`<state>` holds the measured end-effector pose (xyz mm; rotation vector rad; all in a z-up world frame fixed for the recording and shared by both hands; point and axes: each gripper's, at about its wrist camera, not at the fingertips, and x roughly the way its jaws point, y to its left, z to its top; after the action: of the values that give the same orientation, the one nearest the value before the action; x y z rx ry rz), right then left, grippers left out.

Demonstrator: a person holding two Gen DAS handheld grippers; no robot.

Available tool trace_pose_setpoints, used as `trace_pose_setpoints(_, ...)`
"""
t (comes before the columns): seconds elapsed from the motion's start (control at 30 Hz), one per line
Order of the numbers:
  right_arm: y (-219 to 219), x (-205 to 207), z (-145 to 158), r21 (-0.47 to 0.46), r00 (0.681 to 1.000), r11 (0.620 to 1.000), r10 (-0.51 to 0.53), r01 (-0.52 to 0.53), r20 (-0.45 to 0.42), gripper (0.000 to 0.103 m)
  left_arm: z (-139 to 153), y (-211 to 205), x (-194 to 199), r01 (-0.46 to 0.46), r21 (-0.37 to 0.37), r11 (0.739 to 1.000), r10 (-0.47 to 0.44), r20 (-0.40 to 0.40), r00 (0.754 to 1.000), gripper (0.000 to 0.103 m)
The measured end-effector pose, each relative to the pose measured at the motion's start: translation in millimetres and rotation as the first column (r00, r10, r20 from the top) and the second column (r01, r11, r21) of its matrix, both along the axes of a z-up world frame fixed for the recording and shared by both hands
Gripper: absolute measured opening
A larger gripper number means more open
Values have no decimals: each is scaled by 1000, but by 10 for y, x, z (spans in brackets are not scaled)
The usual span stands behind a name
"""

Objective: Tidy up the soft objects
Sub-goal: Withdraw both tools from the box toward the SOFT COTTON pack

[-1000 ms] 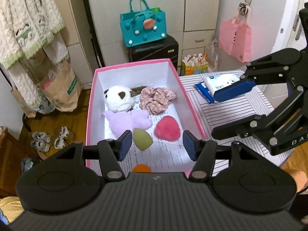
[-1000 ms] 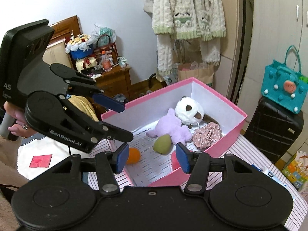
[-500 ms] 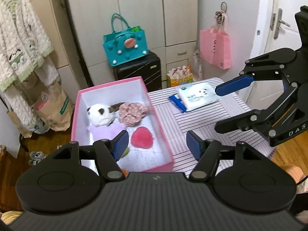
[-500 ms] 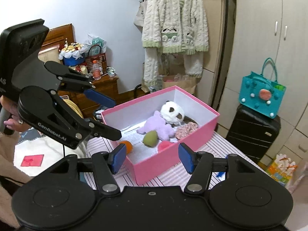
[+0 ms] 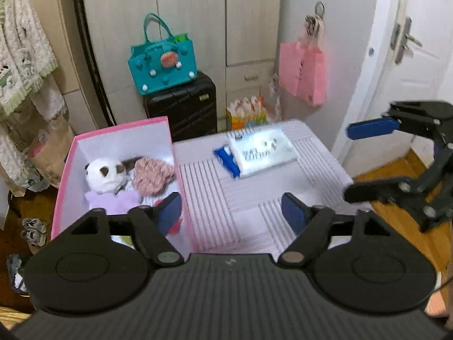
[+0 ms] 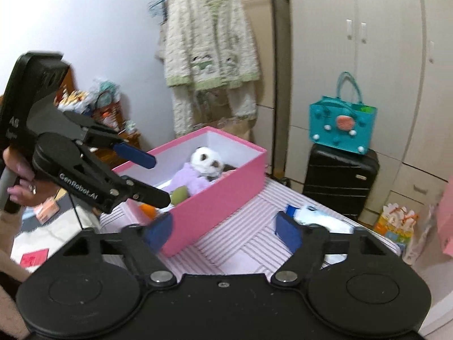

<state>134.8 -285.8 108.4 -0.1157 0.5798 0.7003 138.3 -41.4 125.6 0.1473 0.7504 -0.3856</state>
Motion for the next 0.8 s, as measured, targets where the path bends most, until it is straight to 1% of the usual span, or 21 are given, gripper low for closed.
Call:
trace_pose_setpoints(0.07, -137, 64, -51, 25, 999, 999, -30, 30, -16, 92, -70, -113, 28, -29, -4, 1000, 29, 37, 999, 84)
trace_pose_setpoints(0.1, -205, 108, -80, 36, 998, 998, -48, 49, -29, 92, -114, -175, 48, -33, -11, 999, 33, 41, 999, 84)
trace_pose_setpoints(0.2, -395, 237, -186, 52, 994, 994, -96, 98, -46, 92, -232, -368, 135, -10, -41, 999, 11, 17, 1000, 85)
trace_pose_setpoints(0.27, -516, 329, -266, 70, 990, 989, -129, 132, -49, 94, -311, -488, 207, 0, -64, 998, 1, 11, 1000, 91)
trace_pose_setpoints(0.33, -627, 390, -362, 104, 988, 982, -154, 156, -34, 96, -404, -622, 256, -4, -66, 998, 7, 35, 999, 95)
trace_pose_setpoints(0.4, -738, 475, -489, 139, 984, 974, -178, 177, -4, 98, -527, -747, 285, -14, -61, 998, 19, 77, 997, 98)
trace_pose_setpoints(0.43, -788, 538, -566, 148, 983, 972, -185, 184, -7, 99, -600, -795, 299, -19, -62, 998, 24, 91, 996, 101)
trace_pose_setpoints(0.53, -894, 741, -789, 162, 979, 966, -198, 202, -37, 99, -802, -904, 413, -16, -77, 997, 21, 69, 997, 101)
trace_pose_setpoints(0.63, -943, 953, -1023, 135, 969, 960, -235, 243, -76, 99, -987, -963, 562, -38, -104, 994, 43, 44, 998, 101)
trace_pose_setpoints(0.7, -964, 1065, -1151, 130, 965, 958, -244, 256, -99, 98, -1105, -999, 660, -67, -111, 992, 73, 54, 996, 101)
trace_pose_setpoints(0.8, -1024, 1210, -1335, 144, 953, 946, -271, 290, -137, 98, -1270, -1053, 777, -109, -109, 988, 121, 108, 987, 101)
